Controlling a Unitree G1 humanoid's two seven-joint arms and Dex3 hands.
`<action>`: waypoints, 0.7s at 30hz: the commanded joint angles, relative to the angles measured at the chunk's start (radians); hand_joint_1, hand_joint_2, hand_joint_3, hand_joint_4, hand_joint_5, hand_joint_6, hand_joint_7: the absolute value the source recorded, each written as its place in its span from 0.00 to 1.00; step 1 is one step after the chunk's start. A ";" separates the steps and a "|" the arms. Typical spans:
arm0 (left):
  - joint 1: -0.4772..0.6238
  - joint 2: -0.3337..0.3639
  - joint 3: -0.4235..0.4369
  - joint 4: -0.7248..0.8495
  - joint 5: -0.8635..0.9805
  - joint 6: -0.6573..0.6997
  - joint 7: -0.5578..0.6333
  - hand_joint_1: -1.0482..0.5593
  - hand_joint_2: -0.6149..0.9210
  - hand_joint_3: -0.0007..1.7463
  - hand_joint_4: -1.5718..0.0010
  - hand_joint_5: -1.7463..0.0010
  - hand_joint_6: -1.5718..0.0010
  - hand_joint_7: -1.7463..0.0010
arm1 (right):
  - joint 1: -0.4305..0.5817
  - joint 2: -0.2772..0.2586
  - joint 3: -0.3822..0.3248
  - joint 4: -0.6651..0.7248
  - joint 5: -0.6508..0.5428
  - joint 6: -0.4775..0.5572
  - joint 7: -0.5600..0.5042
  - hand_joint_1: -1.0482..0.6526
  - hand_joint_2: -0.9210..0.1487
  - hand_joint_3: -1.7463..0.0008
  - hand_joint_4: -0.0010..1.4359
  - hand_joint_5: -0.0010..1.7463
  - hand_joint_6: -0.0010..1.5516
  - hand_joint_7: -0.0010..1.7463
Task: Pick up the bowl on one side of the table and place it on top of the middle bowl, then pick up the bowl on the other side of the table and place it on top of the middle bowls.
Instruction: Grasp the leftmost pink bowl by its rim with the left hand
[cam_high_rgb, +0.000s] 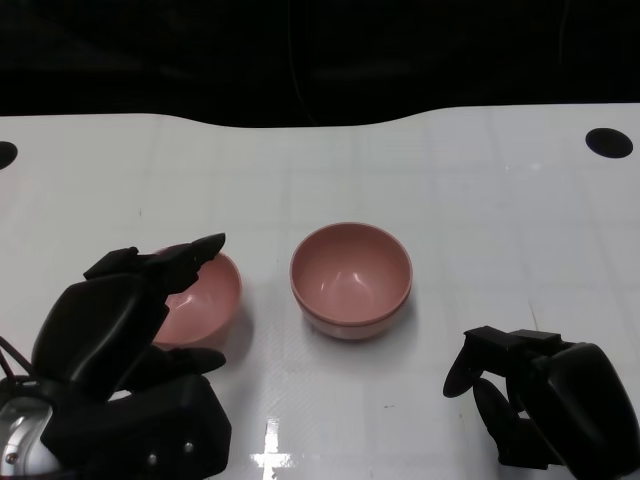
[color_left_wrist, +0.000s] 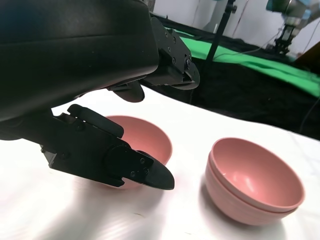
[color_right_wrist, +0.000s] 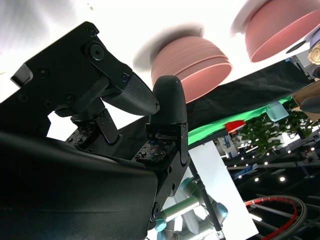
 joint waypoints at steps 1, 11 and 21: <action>-0.023 0.035 -0.016 -0.007 0.020 0.034 -0.039 0.32 0.99 0.00 0.89 0.69 0.80 0.99 | 0.004 0.000 -0.007 -0.016 0.002 0.010 0.002 0.57 0.70 0.10 0.68 1.00 0.55 0.86; -0.118 0.100 -0.134 0.067 0.208 0.143 -0.119 0.29 1.00 0.03 0.86 0.73 0.78 0.99 | 0.008 0.002 -0.002 -0.023 -0.015 0.010 -0.009 0.57 0.67 0.11 0.67 1.00 0.55 0.86; -0.229 0.084 -0.222 0.260 0.266 0.191 -0.105 0.32 1.00 0.01 0.72 0.88 0.75 1.00 | 0.027 0.013 0.001 -0.062 -0.015 0.024 0.004 0.57 0.69 0.12 0.67 1.00 0.55 0.86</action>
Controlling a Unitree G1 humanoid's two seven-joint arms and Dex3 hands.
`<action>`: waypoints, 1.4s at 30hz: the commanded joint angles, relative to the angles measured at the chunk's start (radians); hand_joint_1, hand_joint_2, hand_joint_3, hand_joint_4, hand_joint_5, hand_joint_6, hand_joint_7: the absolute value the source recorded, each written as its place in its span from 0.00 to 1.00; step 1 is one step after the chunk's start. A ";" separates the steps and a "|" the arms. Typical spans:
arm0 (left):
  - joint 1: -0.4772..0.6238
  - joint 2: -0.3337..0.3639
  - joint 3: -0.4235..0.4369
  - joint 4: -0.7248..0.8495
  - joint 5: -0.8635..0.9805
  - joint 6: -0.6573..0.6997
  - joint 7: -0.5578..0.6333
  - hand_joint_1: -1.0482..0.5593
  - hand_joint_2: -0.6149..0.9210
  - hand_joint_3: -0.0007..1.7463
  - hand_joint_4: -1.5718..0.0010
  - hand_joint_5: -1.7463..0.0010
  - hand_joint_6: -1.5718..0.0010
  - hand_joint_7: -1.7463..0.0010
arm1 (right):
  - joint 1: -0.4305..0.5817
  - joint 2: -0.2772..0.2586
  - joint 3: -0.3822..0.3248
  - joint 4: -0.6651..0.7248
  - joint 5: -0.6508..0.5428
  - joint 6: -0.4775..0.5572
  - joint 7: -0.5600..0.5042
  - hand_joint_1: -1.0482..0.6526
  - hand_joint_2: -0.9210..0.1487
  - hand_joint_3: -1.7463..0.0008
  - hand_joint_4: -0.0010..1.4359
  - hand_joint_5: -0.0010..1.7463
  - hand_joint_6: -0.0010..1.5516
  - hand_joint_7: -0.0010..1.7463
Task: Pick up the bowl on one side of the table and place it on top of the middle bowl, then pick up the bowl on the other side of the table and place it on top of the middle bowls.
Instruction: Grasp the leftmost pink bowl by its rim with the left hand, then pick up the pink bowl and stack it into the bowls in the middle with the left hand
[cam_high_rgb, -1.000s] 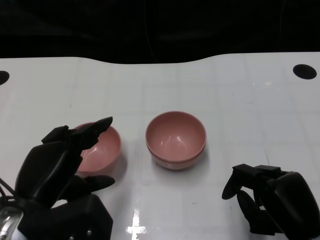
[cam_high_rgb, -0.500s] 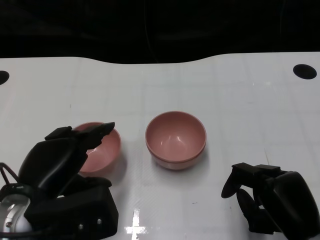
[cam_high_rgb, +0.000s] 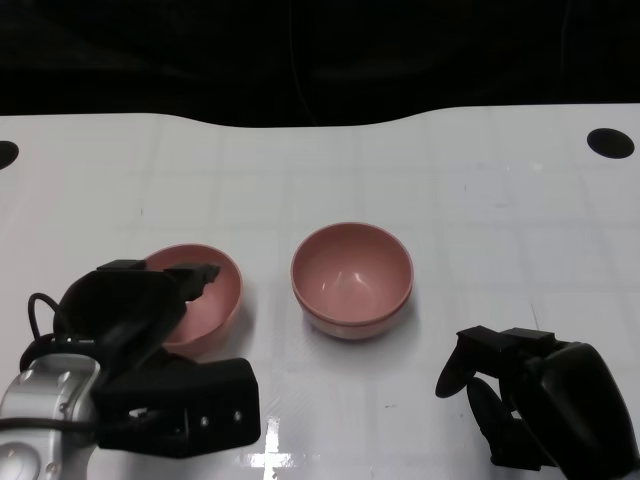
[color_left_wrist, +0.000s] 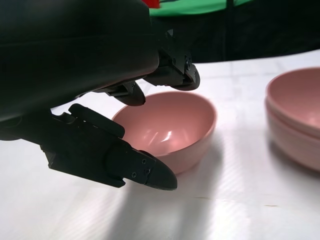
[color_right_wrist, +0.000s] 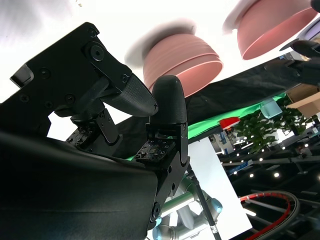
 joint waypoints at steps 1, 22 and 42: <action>-0.052 0.004 -0.032 0.093 0.014 0.004 0.010 0.33 1.00 0.01 0.72 0.88 0.75 0.99 | 0.013 0.000 -0.005 -0.026 0.007 0.014 0.015 0.57 0.69 0.12 0.67 1.00 0.55 0.86; -0.201 0.008 -0.107 0.453 -0.092 -0.237 0.270 0.51 0.96 0.26 0.45 0.00 0.49 0.38 | 0.025 0.003 -0.006 -0.060 0.000 0.046 0.032 0.57 0.71 0.12 0.68 1.00 0.55 0.87; -0.231 0.038 -0.054 0.273 -0.065 -0.268 0.382 0.52 0.76 0.53 0.48 0.00 0.56 0.10 | 0.033 0.003 -0.002 -0.059 -0.006 0.040 0.022 0.56 0.70 0.12 0.68 1.00 0.55 0.85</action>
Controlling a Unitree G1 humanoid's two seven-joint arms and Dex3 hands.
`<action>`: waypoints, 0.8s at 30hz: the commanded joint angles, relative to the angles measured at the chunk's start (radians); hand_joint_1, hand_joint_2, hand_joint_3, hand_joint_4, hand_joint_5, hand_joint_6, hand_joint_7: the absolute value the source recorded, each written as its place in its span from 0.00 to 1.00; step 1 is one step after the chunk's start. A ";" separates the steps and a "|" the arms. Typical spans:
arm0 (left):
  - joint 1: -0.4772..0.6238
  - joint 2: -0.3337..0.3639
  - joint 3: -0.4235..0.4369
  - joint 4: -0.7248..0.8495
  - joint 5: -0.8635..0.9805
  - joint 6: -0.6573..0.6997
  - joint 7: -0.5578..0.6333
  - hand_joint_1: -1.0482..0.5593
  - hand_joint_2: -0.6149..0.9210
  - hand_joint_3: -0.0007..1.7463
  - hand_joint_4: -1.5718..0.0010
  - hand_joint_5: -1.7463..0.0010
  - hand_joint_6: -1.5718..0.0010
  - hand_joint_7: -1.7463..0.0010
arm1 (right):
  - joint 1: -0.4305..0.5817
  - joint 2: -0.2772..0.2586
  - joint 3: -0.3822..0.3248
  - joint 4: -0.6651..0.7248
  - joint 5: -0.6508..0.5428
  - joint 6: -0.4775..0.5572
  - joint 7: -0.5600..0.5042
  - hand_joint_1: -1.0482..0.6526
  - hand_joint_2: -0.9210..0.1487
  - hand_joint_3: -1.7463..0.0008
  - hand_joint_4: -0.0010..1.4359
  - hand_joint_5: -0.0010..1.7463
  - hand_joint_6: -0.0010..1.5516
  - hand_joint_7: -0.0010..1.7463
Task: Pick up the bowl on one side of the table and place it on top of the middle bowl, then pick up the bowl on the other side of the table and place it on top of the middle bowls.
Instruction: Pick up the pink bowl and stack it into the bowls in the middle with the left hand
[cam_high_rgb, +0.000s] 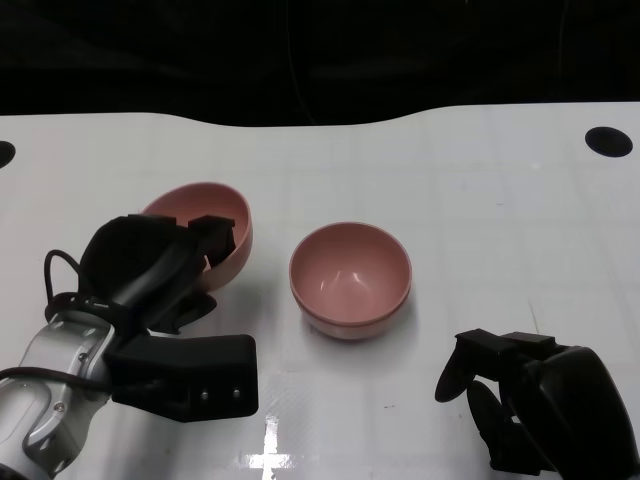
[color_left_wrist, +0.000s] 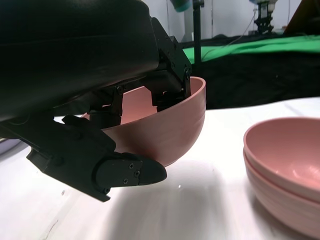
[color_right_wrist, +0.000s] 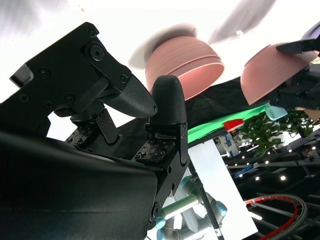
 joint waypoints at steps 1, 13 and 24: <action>-0.036 0.014 0.023 -0.024 0.010 0.002 0.030 0.53 0.75 0.53 0.48 0.00 0.55 0.08 | 0.003 -0.002 -0.001 -0.004 -0.006 -0.001 -0.009 0.56 0.70 0.12 0.68 1.00 0.55 0.85; -0.154 -0.060 -0.005 0.055 -0.030 -0.137 0.085 0.52 0.71 0.61 0.45 0.00 0.48 0.22 | 0.007 -0.004 -0.002 -0.007 -0.006 -0.002 -0.001 0.56 0.71 0.12 0.67 1.00 0.56 0.84; -0.219 -0.144 -0.044 0.144 -0.078 -0.274 0.053 0.52 0.74 0.62 0.45 0.00 0.45 0.22 | 0.011 -0.003 -0.002 -0.007 -0.009 0.001 -0.002 0.57 0.70 0.12 0.68 1.00 0.56 0.86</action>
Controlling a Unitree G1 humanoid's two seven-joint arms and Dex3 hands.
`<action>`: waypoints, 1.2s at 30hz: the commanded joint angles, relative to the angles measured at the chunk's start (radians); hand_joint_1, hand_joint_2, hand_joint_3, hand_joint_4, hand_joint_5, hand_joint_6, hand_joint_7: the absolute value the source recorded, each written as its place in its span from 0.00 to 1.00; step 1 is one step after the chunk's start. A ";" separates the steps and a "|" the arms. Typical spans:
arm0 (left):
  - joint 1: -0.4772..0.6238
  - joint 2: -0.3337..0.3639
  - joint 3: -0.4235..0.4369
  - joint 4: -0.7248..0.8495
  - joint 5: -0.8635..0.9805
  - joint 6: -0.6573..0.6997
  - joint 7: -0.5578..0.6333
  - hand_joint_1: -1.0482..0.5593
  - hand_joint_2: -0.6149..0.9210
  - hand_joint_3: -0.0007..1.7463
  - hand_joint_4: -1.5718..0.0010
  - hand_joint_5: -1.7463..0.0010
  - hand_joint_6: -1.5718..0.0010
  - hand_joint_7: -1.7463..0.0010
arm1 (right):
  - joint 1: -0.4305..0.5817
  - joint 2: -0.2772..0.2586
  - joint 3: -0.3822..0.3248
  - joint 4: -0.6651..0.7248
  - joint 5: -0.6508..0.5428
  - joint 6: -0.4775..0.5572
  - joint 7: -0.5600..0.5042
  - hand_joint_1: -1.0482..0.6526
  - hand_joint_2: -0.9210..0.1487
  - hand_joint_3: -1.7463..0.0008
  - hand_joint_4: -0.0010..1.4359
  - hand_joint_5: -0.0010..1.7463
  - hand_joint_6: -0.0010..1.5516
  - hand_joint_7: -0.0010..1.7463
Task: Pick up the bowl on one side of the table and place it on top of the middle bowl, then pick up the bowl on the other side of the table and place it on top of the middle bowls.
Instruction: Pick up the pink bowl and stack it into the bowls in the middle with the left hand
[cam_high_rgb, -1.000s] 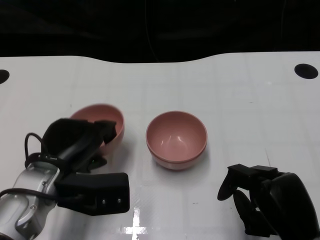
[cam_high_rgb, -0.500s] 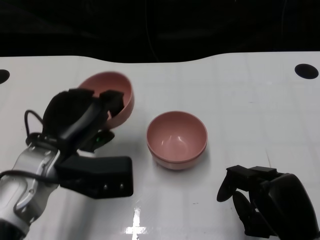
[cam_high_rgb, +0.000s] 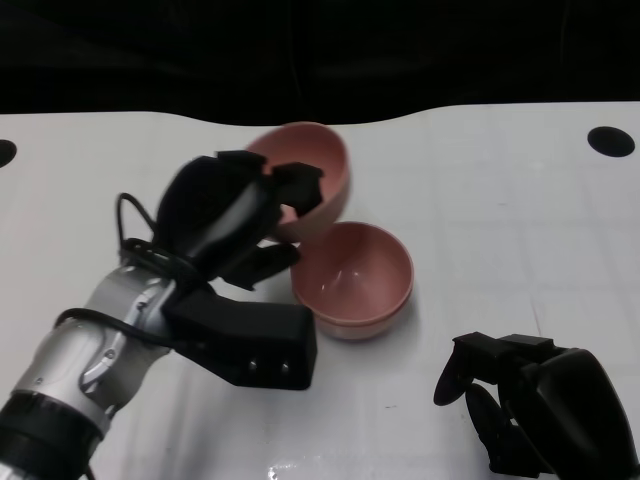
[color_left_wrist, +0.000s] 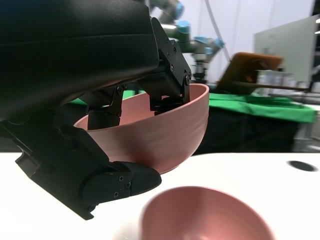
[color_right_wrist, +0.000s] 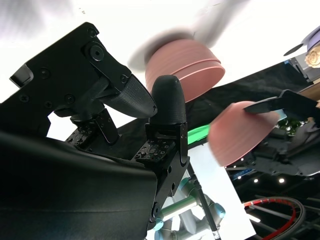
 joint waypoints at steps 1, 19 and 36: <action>-0.044 -0.012 -0.016 0.028 -0.029 -0.036 -0.039 0.51 0.74 0.63 0.46 0.00 0.46 0.21 | 0.007 -0.004 -0.004 -0.008 0.007 0.001 0.001 0.57 0.70 0.12 0.68 1.00 0.56 0.87; -0.111 -0.036 -0.143 0.139 0.066 -0.065 -0.115 0.52 0.79 0.40 0.44 0.00 0.49 0.17 | 0.001 -0.003 0.006 -0.006 -0.017 0.014 -0.008 0.57 0.70 0.14 0.68 1.00 0.54 0.90; -0.081 0.006 -0.174 0.060 0.061 -0.002 -0.354 0.20 1.00 0.23 0.89 0.88 0.83 1.00 | 0.006 -0.009 0.006 -0.008 -0.015 0.015 0.000 0.56 0.70 0.14 0.66 1.00 0.56 0.80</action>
